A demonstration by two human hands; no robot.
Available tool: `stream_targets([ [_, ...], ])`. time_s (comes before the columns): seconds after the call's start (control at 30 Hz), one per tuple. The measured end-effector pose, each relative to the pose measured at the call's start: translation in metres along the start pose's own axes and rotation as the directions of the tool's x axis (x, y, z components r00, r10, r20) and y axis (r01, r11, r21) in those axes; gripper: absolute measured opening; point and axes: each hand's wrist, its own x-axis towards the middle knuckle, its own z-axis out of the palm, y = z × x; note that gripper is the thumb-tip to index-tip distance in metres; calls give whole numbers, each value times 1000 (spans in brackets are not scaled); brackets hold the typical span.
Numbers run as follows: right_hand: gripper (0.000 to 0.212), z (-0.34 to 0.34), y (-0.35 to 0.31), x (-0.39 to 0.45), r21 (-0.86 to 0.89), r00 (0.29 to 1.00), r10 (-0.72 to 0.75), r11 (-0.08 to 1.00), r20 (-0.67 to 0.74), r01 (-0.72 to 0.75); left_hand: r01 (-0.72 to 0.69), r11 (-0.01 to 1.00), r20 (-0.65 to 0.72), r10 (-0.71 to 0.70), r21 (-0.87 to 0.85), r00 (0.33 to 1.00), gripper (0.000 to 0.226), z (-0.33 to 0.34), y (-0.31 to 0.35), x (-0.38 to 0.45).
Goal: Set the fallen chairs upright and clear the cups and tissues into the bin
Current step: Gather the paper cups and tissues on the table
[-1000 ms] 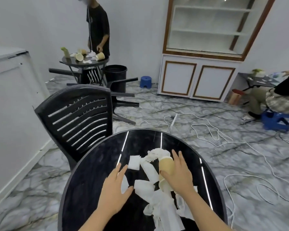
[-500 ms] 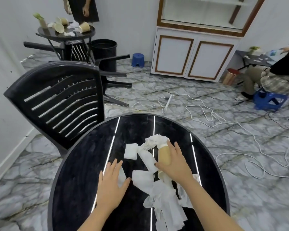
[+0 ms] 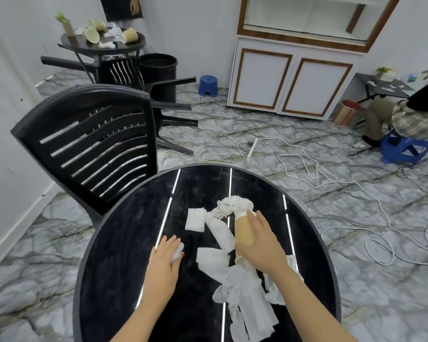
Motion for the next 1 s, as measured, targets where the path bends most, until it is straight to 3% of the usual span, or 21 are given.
stream_targets([
  [0.07,88,-1,-3,-6,29,1000,-25,999,-9,25,65,992,46,-60,-110,997,22,-6,0,-3],
  [0.17,89,-4,-13,-17,69,997,-67,995,-27,68,111,975,32,-107,-193,994,30,-17,5,-11],
  [0.33,87,-6,-47,-37,119,981,-193,974,1,191,73,954,-93,-104,-291,990,31,-40,25,-38],
  [0.5,87,22,-103,-61,184,905,-414,901,97,393,122,953,-255,-195,-276,947,36,-86,11,-79],
  [0.77,85,121,-190,-134,178,687,-644,760,337,625,307,909,-482,-412,-283,773,37,-172,-62,-199],
  [0.9,85,178,-212,-182,161,576,-669,707,470,689,397,862,-528,-507,-315,681,40,-195,-98,-268],
  [1.0,84,219,-217,-216,143,539,-642,705,546,695,437,808,-520,-588,-394,619,40,-203,-122,-316],
])
